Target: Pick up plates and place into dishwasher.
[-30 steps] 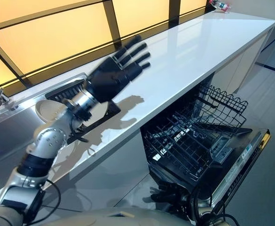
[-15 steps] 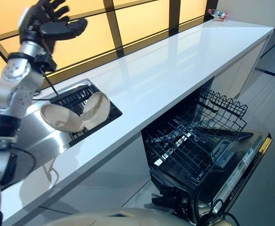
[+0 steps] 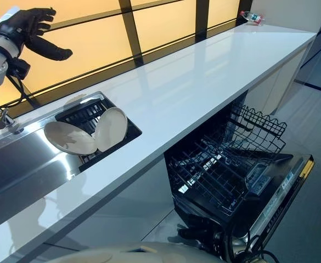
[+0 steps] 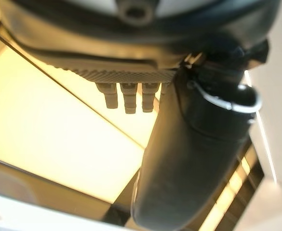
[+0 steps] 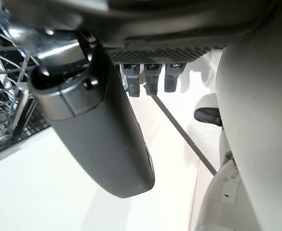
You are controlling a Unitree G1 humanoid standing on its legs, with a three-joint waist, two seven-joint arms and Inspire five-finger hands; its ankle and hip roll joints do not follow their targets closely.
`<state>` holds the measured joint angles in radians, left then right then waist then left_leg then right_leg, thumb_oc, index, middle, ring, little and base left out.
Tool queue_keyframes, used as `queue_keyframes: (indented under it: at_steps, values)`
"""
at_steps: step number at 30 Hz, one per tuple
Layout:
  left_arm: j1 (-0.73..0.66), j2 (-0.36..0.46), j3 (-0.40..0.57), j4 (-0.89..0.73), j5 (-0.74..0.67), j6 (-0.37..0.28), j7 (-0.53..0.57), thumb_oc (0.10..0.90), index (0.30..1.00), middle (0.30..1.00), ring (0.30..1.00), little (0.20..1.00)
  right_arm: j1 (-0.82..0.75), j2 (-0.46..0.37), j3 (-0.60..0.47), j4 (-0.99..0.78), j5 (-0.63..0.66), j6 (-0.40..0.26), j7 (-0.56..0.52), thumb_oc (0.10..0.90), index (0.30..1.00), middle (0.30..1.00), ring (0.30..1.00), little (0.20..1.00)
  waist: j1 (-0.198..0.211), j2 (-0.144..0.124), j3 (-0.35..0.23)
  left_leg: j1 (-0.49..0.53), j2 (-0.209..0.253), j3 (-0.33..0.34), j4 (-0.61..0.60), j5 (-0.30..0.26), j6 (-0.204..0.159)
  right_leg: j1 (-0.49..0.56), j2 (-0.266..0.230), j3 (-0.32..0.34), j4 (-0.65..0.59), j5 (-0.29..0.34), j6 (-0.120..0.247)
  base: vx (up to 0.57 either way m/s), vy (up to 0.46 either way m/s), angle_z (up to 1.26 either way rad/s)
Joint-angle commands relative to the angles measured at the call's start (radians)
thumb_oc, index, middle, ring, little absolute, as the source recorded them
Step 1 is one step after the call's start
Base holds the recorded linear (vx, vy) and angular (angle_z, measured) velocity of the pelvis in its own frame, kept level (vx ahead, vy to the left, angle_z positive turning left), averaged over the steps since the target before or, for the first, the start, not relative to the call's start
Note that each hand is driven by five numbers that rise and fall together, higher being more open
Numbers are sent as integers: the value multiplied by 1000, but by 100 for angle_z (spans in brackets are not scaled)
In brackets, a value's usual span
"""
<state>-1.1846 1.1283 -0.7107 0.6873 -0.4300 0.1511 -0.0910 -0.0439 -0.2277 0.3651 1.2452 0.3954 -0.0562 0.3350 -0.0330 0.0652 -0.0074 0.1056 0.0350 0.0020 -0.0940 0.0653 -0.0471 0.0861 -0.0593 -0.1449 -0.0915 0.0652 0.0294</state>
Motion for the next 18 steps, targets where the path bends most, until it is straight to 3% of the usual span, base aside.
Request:
queue_keyframes:
  at_steps: [1,18]
  values:
    - [-254,87,38,78,3,-68,-26,800,900,900,900,900,87,-59,28,27,-74,-2,2,800,900,900,900,900,-38,34,38,-2,-51,56,7,-41,22,18,0,10,4,6,78,56,38,-4]
    - [-165,70,108,160,75,-39,-31,800,900,900,900,900,100,-111,23,-22,-79,-41,5,800,900,900,900,900,-66,39,119,-39,-54,59,7,-39,31,-32,-7,40,4,15,78,11,25,-3]
